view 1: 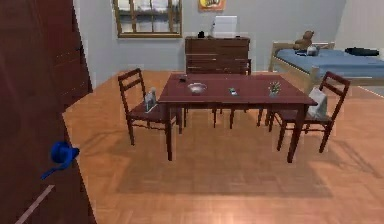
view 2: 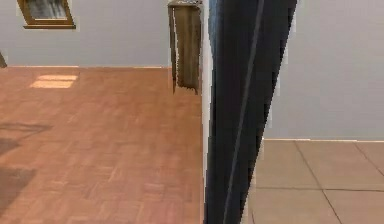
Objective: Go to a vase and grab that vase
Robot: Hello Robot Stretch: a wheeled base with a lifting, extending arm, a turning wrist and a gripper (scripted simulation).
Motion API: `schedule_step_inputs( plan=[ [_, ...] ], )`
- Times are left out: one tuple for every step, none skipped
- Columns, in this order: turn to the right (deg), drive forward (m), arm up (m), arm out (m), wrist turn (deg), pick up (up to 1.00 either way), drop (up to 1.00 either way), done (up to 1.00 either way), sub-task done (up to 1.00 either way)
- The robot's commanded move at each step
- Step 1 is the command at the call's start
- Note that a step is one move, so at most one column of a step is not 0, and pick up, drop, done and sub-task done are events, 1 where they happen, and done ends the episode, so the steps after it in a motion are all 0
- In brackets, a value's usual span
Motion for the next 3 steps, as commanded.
schedule_step_inputs(
  plan=[
    [-6.0,0.0,0.0,0.0,0.0,0.0,0.0,0.0,0.0],
    [0.0,0.85,0.0,0.0,0.0,0.0,0.0,0.0,0.0],
    [45.0,0.0,0.0,0.0,0.0,0.0,0.0,0.0,0.0]
  ],
)
